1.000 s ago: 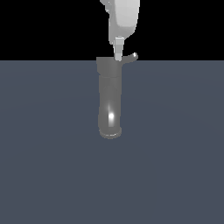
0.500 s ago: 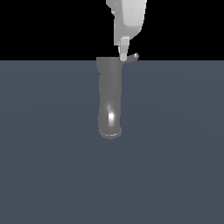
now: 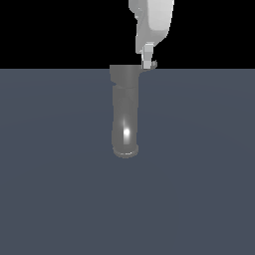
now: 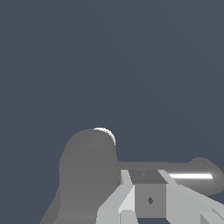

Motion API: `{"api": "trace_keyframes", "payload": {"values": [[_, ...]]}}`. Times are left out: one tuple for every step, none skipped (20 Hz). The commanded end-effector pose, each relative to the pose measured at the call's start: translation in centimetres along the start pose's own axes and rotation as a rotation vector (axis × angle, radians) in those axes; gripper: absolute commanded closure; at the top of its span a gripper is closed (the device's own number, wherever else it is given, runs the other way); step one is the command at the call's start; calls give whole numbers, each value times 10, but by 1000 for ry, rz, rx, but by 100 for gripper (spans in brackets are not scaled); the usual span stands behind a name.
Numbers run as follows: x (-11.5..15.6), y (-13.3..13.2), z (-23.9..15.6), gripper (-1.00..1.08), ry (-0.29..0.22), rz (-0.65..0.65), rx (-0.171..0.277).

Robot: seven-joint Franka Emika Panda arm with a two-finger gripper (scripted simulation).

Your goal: Turn on the faucet by rotating a designated handle.

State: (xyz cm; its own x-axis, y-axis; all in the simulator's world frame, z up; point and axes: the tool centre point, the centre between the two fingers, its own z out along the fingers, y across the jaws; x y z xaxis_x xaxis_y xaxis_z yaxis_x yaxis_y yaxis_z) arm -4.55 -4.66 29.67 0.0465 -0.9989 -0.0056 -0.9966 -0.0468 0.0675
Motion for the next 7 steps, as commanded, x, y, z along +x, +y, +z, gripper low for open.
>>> {"api": "trace_keyframes", "payload": {"values": [[19,-34,-3,108,3,27,65],[22,-37,-4,108,3,30,65],[25,-39,-4,108,3,34,66],[27,-42,-4,108,4,37,66],[30,-44,-4,108,4,40,67],[32,-47,-4,108,4,43,67],[32,-47,-4,108,4,43,67]]}}
